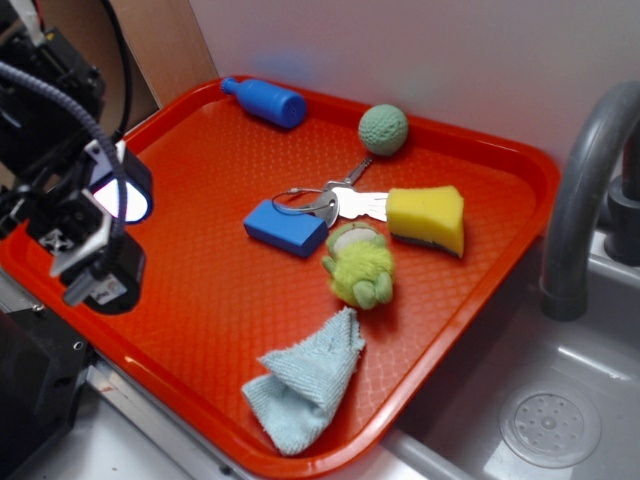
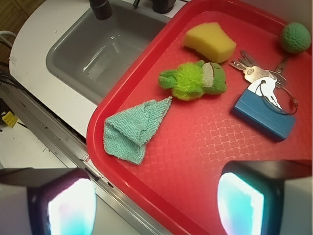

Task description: Grab the blue cloth.

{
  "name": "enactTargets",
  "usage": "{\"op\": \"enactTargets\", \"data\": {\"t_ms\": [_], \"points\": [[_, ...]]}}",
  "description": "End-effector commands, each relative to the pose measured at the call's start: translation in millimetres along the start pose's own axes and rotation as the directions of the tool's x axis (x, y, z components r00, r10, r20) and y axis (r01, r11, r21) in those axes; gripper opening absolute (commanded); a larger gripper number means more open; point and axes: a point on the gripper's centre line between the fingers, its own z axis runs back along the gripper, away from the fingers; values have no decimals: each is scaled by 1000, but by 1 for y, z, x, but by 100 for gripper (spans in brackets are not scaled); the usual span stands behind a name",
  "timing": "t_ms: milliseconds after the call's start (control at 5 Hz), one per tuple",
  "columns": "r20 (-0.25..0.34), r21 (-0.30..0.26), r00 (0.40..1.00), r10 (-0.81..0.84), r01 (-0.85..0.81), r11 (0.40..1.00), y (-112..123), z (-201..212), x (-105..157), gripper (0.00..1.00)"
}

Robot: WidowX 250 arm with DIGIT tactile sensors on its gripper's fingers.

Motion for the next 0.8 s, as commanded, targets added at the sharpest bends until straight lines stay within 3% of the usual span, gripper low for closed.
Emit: {"op": "enactTargets", "data": {"t_ms": [0, 200, 600], "points": [[-128, 1, 976, -174, 176, 984, -34, -83, 19, 100], [-167, 44, 964, -208, 218, 975, -27, -108, 20, 100], [-167, 18, 942, -291, 298, 954, -32, -139, 18, 100]]}}
